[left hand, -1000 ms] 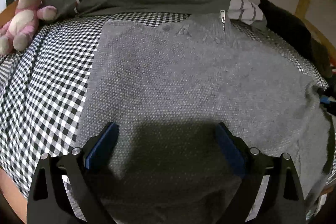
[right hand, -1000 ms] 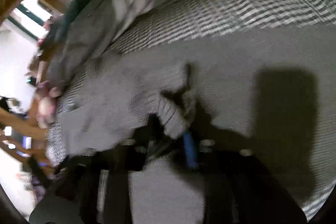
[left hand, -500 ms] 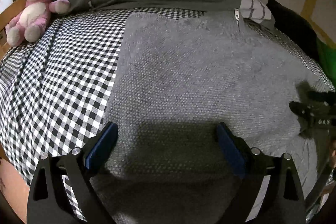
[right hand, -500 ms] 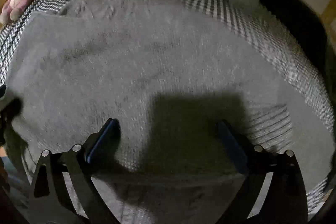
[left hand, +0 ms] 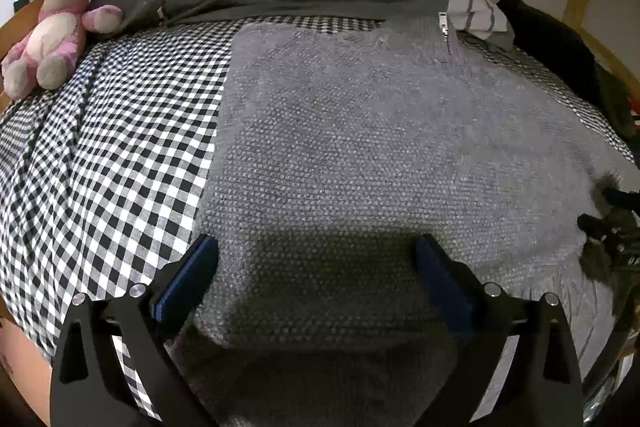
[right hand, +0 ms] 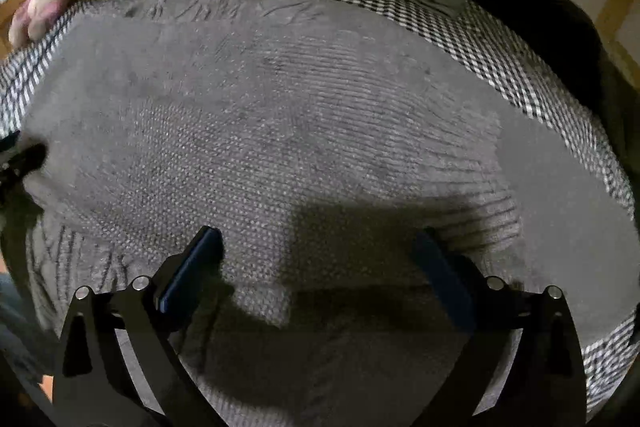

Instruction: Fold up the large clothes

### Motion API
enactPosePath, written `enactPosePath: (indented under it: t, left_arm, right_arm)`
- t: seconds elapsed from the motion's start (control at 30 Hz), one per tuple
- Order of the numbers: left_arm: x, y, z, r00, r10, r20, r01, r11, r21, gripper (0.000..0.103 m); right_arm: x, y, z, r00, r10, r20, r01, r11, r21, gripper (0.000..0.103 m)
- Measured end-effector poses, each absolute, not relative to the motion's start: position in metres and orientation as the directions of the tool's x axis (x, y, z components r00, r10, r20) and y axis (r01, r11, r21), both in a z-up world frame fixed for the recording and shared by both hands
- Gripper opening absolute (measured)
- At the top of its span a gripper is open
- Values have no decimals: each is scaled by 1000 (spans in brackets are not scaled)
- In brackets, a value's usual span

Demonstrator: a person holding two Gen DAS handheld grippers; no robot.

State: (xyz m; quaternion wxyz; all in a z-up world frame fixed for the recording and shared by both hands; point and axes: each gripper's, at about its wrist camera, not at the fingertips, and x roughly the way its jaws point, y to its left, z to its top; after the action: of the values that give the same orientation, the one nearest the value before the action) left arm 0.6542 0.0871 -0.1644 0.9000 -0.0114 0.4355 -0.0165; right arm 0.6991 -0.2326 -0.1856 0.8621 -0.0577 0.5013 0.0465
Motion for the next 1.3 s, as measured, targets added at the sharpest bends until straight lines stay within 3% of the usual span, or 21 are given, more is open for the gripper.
enactPosePath:
  t: [0.2, 0.37, 0.43, 0.53, 0.6, 0.7, 0.93, 1.1, 1.3]
  left_arm:
    - [654, 84, -168, 629, -16, -777, 10, 1000, -12, 99]
    - [657, 84, -162, 629, -24, -777, 29, 1000, -7, 99]
    - [653, 81, -149, 662, -13, -749, 16, 1000, -3, 99]
    - [639, 53, -115, 749, -92, -656, 95, 995, -31, 98]
    - [631, 16, -99, 765, -192, -615, 218, 975, -33, 98]
    - [618, -72, -91, 741, -314, -594, 436, 897, 70, 98]
    - [583, -269, -117, 700, -391, -597, 689, 591, 421, 99]
    - [575, -359, -138, 613, -433, -661, 785, 429, 447, 99]
    - [606, -419, -174, 568, -328, -755, 815, 354, 459, 99]
  right_arm:
    - [696, -224, -191, 505, 6, -863, -164, 982, -89, 99]
    - [679, -261, -184, 499, 178, -848, -158, 981, 113, 99]
    - [664, -287, -171, 520, 289, -804, -141, 957, 253, 99]
    - [637, -338, -153, 590, 337, -734, -79, 929, 362, 100]
    - [621, -389, -148, 629, 324, -707, 7, 907, 422, 100]
    - [600, -459, -150, 667, 215, -714, 165, 891, 423, 100]
    - [557, -590, -173, 712, 169, -681, 411, 686, 600, 100]
    - [548, -631, -193, 726, 216, -653, 428, 601, 675, 100]
    - [583, -673, -218, 770, 371, -519, 364, 413, 835, 100]
